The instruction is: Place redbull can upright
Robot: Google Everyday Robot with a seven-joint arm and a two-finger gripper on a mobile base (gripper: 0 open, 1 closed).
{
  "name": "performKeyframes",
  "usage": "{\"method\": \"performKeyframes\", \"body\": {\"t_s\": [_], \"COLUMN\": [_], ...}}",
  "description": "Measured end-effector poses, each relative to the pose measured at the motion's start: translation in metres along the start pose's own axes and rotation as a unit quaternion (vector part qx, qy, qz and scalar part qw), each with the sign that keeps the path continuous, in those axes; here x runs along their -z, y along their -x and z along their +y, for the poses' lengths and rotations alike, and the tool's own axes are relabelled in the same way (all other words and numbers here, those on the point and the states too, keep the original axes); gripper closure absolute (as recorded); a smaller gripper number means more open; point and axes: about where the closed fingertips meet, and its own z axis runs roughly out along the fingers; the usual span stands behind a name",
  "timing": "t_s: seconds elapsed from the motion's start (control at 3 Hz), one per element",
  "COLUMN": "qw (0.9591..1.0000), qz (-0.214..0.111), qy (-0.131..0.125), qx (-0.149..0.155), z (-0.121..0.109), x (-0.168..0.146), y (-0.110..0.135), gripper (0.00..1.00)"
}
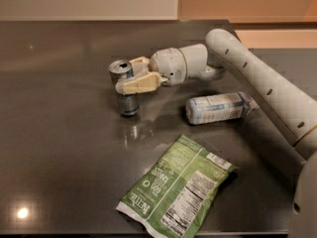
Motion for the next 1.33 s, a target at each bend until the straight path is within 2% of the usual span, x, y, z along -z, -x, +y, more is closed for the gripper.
{"method": "performKeyframes", "body": {"t_s": [1.0, 1.33], "qw": [1.0000, 1.0000], "qz": [-0.006, -0.006], "qy": [0.003, 0.005], "qx": [0.003, 0.003], "z": [-0.0011, -0.0010], "x": [-0.0054, -0.0079], "y": [-0.0013, -0.0006], "gripper": [0.14, 0.00]}}
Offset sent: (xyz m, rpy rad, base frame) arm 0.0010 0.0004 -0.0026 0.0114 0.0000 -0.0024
